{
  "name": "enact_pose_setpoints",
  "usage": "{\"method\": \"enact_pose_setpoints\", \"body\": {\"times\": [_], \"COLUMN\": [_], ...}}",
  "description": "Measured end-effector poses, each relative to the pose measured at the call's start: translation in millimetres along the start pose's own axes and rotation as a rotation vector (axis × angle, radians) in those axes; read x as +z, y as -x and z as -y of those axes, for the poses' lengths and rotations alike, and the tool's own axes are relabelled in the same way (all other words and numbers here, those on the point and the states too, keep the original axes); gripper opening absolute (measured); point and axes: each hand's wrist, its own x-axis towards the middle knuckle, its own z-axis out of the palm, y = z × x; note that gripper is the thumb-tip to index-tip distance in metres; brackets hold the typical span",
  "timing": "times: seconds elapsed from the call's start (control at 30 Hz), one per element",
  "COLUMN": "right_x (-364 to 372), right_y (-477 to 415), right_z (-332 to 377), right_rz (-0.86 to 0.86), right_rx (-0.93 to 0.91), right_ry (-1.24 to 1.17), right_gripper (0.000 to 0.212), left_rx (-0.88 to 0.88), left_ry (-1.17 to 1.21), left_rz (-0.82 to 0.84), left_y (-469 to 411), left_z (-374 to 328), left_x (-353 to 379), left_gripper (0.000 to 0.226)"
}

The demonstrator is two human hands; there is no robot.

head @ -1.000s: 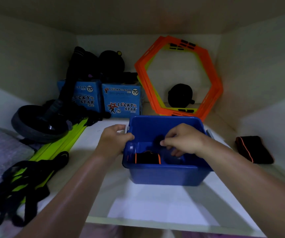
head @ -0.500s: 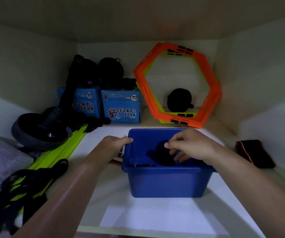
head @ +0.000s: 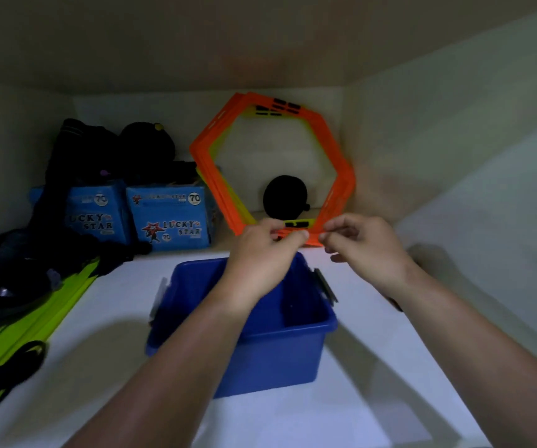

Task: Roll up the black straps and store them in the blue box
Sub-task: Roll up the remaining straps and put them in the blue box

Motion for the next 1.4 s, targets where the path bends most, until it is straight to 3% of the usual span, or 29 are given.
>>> {"method": "enact_pose_setpoints", "body": {"times": [0.07,0.2,0.47,0.7,0.87,1.0,1.07,1.17,1.27,1.4], "right_x": [-26,-76,-113,-86,-80,-78,-77,-77,-79,-89], "right_y": [0,-2,2,5,0,3,7,11,10,4], "right_z": [-16,-56,-140,-185,-197,-194,-193,-192,-184,-147], "right_rz": [-0.059,-0.148,-0.150,-0.099,-0.100,-0.121,-0.129,-0.174,-0.280,-0.301], "right_rx": [0.006,0.048,0.115,0.201,0.244,0.235,0.221,0.208,0.237,0.206], "right_ry": [0.029,0.140,0.518,0.561,0.561,0.565,0.555,0.499,0.248,-0.065], "right_gripper": [0.014,0.007,0.038,0.057,0.057,0.059,0.061,0.051,0.033,0.032], "left_rx": [0.027,0.053,-0.046,-0.253,-0.350,-0.381,-0.384,-0.366,-0.338,-0.292], "left_ry": [0.103,0.119,0.101,-0.022,0.052,0.146,0.162,0.226,0.319,0.510], "left_rz": [0.028,0.110,0.128,0.172,0.188,0.193,0.203,0.158,0.064,-0.094], "left_y": [-2,-6,-17,-38,-58,-62,-60,-54,-43,-37], "left_z": [-17,-39,-32,3,9,21,27,30,19,-14], "left_x": [37,109,223,255,273,284,287,285,272,246], "left_gripper": [0.032,0.060,0.048,0.039,0.040,0.025,0.015,0.025,0.030,0.031]}}
